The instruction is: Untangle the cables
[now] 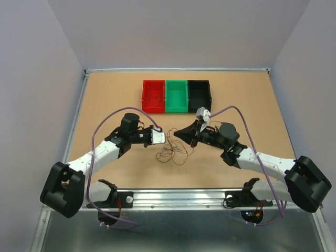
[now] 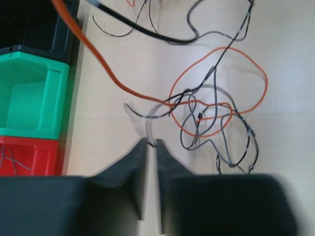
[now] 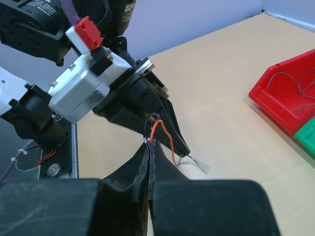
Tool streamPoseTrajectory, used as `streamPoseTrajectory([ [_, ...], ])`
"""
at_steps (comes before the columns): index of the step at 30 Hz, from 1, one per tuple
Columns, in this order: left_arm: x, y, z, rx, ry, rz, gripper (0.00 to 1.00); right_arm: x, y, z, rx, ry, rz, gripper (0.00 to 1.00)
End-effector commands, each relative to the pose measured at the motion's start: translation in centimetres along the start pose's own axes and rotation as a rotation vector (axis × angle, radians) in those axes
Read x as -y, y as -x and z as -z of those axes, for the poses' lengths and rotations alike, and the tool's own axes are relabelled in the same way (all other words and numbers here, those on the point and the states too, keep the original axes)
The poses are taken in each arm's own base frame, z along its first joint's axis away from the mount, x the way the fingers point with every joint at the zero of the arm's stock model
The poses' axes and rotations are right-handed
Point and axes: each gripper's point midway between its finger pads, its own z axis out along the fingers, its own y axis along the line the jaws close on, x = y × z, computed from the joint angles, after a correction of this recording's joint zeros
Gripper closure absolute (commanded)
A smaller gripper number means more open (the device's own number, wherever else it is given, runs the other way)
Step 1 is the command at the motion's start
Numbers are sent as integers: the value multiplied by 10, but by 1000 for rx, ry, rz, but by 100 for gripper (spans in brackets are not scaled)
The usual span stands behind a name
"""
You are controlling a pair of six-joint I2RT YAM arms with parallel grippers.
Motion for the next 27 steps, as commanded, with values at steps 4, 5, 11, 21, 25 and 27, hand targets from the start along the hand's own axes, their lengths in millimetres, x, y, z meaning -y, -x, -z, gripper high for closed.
streamPoseTrajectory([
  [4, -30, 32, 15, 46, 132, -55, 100, 6, 10, 7, 72, -69, 12, 99],
  [5, -30, 35, 18, 51, 146, -49, 100, 10, 6, 9, 68, -91, 5, 100],
  [11, -39, 71, 47, 121, 252, -81, 100, 35, 4, 14, 67, -240, -19, 100],
  [21, -101, 159, 130, 162, 573, -65, 100, 107, -43, 23, -145, -620, -65, 99],
  [25, -140, 215, 196, 203, 815, -17, 100, 114, -47, 26, -170, -661, -68, 99],
  [27, -144, 224, 211, 205, 853, 49, 100, 113, -46, 31, -174, -673, -64, 100],
])
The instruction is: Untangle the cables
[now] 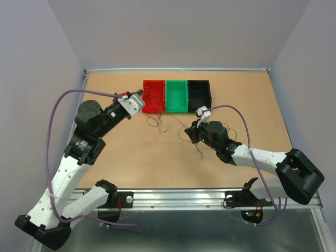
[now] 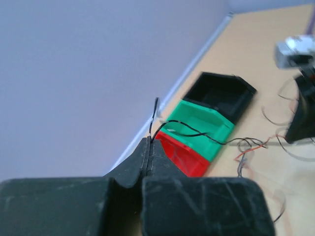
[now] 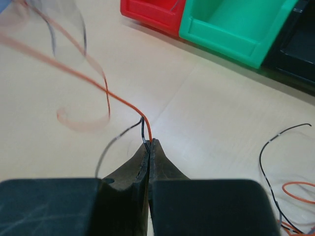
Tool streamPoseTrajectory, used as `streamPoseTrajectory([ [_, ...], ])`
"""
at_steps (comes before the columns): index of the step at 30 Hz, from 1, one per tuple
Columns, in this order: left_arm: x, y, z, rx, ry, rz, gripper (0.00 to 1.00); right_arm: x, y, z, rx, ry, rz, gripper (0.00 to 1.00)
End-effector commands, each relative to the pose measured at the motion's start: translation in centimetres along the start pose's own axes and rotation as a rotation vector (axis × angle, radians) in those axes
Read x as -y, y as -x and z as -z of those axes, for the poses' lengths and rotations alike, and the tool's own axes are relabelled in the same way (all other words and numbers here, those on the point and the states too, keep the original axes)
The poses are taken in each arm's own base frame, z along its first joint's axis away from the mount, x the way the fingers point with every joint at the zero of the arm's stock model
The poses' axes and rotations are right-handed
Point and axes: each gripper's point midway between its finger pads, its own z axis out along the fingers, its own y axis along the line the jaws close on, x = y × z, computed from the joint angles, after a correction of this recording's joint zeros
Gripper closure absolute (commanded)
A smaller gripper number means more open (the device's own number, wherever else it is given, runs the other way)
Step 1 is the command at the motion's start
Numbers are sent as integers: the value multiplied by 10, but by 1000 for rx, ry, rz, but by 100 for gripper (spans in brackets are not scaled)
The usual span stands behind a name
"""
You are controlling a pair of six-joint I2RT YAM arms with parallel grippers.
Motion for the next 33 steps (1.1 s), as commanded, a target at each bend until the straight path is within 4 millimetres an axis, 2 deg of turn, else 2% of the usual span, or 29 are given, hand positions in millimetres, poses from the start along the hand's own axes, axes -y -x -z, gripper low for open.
streamPoseTrajectory([
  [1, -71, 64, 34, 42, 276, 95, 100, 5, 31, 4, 61, -64, 11, 99],
  [5, -103, 82, 50, 36, 420, 161, 100, 15, 28, 20, 43, -116, 14, 99],
  [9, -118, 81, 58, 18, 507, 174, 100, 29, 32, 45, 78, -183, 6, 99],
  [10, -122, 80, 61, 19, 540, 174, 100, 34, 27, 50, 76, -209, 1, 99],
  [13, -136, 81, 71, 23, 629, 177, 100, 44, 47, 77, 175, -268, -43, 99],
  [15, -144, 84, 77, 29, 681, 182, 100, 61, 55, 93, 239, -362, -93, 99],
  [16, -150, 81, 83, 12, 720, 179, 100, 69, 52, 100, 257, -400, -104, 99],
  [19, -158, 87, 93, 32, 776, 180, 100, 84, 67, 128, 373, -479, -159, 99],
  [21, -157, 88, 94, 47, 780, 180, 100, 87, 71, 143, 427, -482, -180, 99],
  [24, -153, 82, 92, 39, 766, 178, 100, 88, 76, 154, 471, -479, -192, 99],
  [25, -146, 82, 85, 48, 722, 172, 100, 85, 79, 159, 493, -454, -189, 100],
  [27, -134, 80, 74, 63, 647, 157, 100, 76, 79, 159, 494, -392, -169, 94],
  [28, -124, 79, 65, 75, 586, 153, 100, 64, 82, 157, 487, -321, -143, 92],
  [31, -124, 71, 57, 49, 589, 176, 100, 52, 86, 156, 486, -253, -132, 97],
  [33, -128, 67, 57, 40, 617, 189, 100, 59, 87, 159, 501, -295, -157, 99],
])
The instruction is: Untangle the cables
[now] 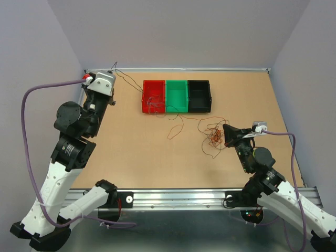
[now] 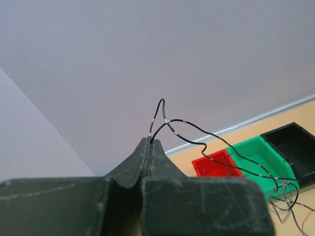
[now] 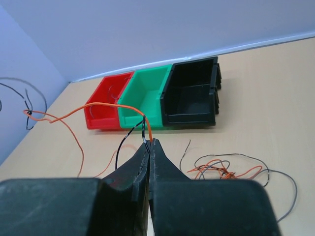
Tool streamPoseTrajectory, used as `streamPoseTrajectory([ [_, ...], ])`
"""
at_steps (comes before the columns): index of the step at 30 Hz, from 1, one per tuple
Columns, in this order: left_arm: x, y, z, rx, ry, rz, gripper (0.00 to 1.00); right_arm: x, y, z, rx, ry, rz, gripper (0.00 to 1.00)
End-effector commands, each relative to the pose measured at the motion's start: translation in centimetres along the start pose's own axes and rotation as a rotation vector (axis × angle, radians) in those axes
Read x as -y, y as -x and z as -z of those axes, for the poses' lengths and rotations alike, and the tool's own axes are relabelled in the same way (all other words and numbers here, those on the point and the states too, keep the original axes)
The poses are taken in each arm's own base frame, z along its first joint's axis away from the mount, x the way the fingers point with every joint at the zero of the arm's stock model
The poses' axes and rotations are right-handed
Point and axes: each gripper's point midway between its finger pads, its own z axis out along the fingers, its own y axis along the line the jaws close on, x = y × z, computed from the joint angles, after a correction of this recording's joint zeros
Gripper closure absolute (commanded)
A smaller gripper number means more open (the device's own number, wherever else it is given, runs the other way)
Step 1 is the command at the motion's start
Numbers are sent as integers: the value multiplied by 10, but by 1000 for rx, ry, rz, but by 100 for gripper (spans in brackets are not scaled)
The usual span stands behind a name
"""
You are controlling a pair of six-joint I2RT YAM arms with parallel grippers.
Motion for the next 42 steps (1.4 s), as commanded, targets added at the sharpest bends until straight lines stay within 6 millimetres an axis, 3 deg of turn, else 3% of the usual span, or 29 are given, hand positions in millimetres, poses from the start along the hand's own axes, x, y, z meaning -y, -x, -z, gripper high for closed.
streamPoseTrajectory([
  [1, -5, 9, -5, 51, 43, 46, 100, 4, -6, 2, -2, -14, -6, 99],
  [4, -4, 10, 1, 100, 47, 61, 100, 38, 6, 7, 73, -201, -50, 99],
  [7, 6, -2, 9, 121, 12, 48, 100, 62, 10, 15, 125, -322, -73, 99],
  [9, 7, -16, 8, 97, 24, 32, 100, 67, 12, 17, 131, -346, -74, 99],
  [12, 14, -27, 9, 101, 10, 19, 100, 61, 5, 14, 86, -320, -31, 85],
  [13, 17, -27, 9, 115, -1, 23, 100, 52, 0, 9, 52, -274, -5, 68],
  [14, 27, -29, 11, 127, -48, 19, 100, 46, -2, 7, 34, -244, 6, 61],
  [16, 37, -28, 13, 143, -107, 13, 100, 23, -5, 1, -8, -130, 20, 47],
  [20, 80, -19, 26, 209, -357, -12, 100, -19, -23, -6, -80, 110, 84, 27],
  [21, 86, -19, 29, 213, -396, -19, 100, -32, -17, -7, -48, 178, 94, 22],
  [24, 104, -15, 40, 255, -509, -41, 100, -70, -34, -2, -78, 408, 121, 20],
  [26, 113, -13, 48, 278, -564, -51, 100, -98, -26, 2, -45, 556, 115, 21],
  [27, 115, -13, 50, 287, -580, -56, 100, -111, -34, 0, -72, 619, 123, 22],
  [34, 124, -12, 59, 314, -639, -62, 100, -162, -60, -26, -138, 835, 178, 23],
  [38, 133, -16, 62, 314, -686, -59, 100, -193, -71, -21, -144, 1036, 171, 20],
  [42, 137, -17, 64, 319, -707, -60, 100, -214, -78, -24, -147, 1115, 164, 20],
])
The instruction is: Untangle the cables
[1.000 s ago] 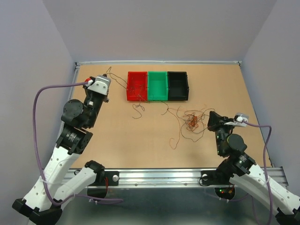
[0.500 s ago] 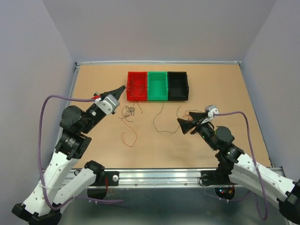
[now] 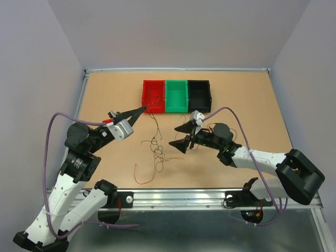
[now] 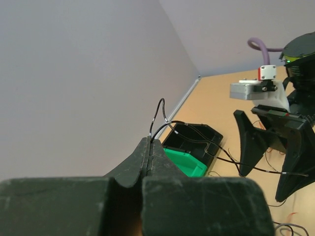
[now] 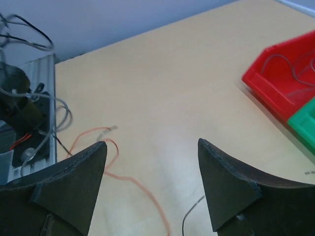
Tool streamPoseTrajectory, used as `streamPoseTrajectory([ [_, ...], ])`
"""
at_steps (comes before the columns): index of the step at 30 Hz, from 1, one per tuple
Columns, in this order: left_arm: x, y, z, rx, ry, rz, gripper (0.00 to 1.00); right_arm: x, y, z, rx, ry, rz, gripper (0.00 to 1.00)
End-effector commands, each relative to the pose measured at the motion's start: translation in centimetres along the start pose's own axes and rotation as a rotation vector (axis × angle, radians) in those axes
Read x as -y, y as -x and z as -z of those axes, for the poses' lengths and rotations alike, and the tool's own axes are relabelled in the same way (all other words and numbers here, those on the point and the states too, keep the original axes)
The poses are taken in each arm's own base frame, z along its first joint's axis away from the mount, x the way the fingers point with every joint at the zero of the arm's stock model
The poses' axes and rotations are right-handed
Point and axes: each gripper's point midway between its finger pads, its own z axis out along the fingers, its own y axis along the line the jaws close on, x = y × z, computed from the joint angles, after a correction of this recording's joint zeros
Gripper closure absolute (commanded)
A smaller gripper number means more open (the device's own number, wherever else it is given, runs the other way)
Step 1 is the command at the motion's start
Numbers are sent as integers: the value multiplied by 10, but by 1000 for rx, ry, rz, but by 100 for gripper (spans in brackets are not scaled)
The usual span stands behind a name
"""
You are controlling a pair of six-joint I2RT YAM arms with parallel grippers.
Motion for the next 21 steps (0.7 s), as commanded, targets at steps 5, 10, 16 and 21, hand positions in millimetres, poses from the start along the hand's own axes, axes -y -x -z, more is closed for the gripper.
streamPoseTrajectory([
  [5, 6, 9, -2, 46, -39, -18, 100, -43, 48, -37, 134, 263, 127, 21],
  [10, 4, 12, -1, 50, -32, -15, 100, -54, 44, -51, 123, 306, 121, 23],
  [16, 6, 10, -2, 49, -41, -18, 100, -64, 39, -68, 113, 343, 108, 26],
  [21, 8, 7, -2, 45, -46, -15, 100, -67, 39, -82, 112, 354, 100, 30],
])
